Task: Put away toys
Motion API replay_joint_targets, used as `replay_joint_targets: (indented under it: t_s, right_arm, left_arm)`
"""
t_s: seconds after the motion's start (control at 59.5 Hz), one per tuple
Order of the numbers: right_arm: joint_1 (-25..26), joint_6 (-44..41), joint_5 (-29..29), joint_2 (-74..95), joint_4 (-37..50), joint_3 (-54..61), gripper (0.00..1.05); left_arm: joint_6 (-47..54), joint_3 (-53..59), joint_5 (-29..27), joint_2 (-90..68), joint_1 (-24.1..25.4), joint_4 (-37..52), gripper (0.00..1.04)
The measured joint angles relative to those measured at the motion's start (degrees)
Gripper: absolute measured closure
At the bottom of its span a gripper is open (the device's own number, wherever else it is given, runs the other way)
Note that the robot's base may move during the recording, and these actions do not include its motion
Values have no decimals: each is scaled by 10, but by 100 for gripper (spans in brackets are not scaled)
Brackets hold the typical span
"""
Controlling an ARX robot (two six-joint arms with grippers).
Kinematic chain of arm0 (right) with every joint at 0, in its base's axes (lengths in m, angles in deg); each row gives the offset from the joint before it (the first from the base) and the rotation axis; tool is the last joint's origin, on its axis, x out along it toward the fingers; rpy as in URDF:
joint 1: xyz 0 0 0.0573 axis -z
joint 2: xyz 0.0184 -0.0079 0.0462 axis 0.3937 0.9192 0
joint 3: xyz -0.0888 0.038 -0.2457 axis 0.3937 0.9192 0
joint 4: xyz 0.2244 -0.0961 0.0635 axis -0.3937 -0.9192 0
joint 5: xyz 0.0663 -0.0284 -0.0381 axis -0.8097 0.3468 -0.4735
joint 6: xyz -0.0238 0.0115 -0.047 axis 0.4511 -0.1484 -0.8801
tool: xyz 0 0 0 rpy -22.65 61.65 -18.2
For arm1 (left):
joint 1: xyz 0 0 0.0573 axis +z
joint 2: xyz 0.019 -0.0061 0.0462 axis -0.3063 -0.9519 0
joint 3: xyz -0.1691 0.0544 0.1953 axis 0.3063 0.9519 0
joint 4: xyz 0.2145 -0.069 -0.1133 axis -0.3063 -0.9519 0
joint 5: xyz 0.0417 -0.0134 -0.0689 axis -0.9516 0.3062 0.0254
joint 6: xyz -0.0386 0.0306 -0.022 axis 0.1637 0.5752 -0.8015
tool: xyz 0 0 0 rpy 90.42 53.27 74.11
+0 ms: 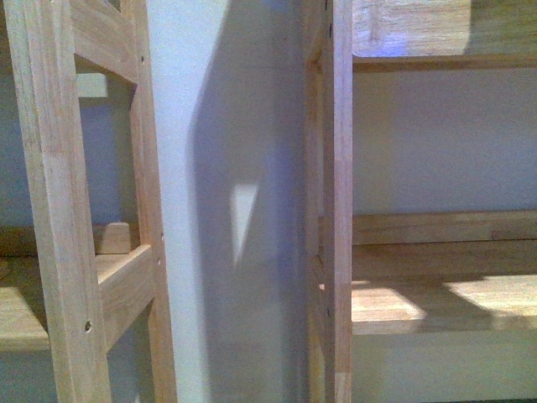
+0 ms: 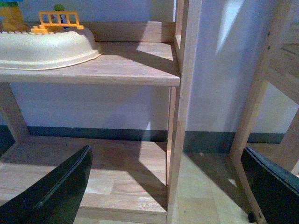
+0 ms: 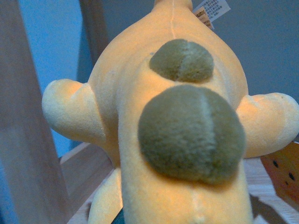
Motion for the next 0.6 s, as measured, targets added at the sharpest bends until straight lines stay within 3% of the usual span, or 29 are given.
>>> replay_joint_targets:
  t_s: [0.235, 0.605]
  right_arm:
    - [-3, 54, 0, 72, -50, -91, 98]
    - [-26, 103, -1, 99, -56, -115, 98]
  left_arm:
    - [0, 0, 0, 0, 0, 0, 6]
    - [0, 0, 0, 0, 0, 0, 6]
